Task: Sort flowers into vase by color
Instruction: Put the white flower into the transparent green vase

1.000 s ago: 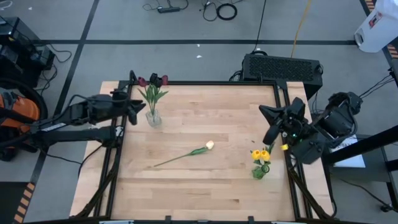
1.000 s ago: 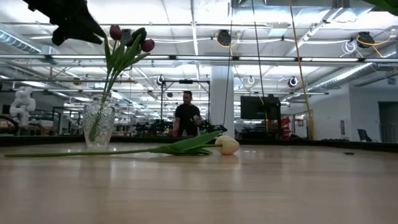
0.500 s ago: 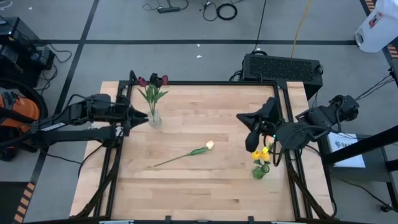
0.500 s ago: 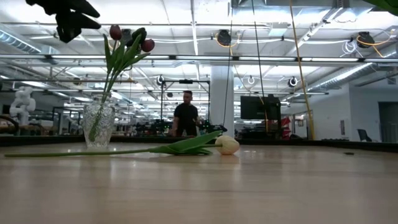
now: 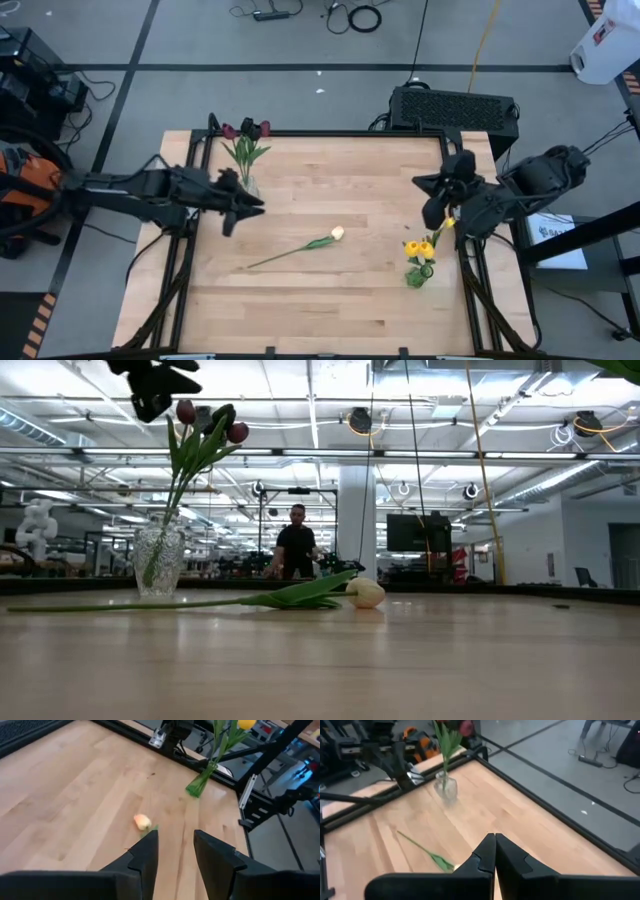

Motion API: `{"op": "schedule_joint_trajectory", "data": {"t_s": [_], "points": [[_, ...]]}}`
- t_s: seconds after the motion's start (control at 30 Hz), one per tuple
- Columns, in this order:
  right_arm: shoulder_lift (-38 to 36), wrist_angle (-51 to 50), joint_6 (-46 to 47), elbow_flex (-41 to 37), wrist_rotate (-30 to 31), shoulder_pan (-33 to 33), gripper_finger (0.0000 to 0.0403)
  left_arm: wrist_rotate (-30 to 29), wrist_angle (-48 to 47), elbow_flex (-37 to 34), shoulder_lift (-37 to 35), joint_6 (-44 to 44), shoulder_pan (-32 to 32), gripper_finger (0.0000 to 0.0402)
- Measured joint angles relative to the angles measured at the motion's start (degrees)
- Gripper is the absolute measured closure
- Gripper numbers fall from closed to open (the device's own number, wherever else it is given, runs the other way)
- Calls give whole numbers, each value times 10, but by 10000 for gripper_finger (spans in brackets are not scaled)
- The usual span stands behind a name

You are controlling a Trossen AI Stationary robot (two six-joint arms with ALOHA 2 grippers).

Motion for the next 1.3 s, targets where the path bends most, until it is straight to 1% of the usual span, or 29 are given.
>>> {"op": "schedule_joint_trajectory", "data": {"t_s": [0.1, 0.23, 0.4, 0.53, 0.7, 0.83, 0.97, 1.1, 1.2, 1.3], "points": [[-15, -31, 19, 0, 0, 6, 402, -21, 22, 0, 40, -22, -20, 269], [-34, -58, 28, 0, -4, 14, 403, -26, 62, 0, 88, -38, -31, 269], [-47, -68, 11, 0, -43, 15, 403, -26, 115, 0, 153, -80, -34, 270], [-52, -77, -8, 0, -59, 15, 403, -25, 127, 14, 220, -81, -35, 270], [-52, -78, -41, 0, -58, 15, 403, -25, 138, 68, 321, -14, -52, 274], [-52, -88, -44, 0, -63, 15, 403, -38, 136, 120, 399, 50, -64, 282], [-55, -103, -41, 0, -101, 15, 403, -46, 136, 157, 467, 101, -67, 283], [-54, -105, -41, 0, -122, 15, 403, -53, 134, 182, 529, 95, -68, 283], [-54, -105, -41, 0, -130, 15, 403, -70, 134, 193, 567, 66, -62, 283], [-54, -105, -41, 0, -134, 15, 403, -72, 133, 202, 597, 40, -53, 283]]}}
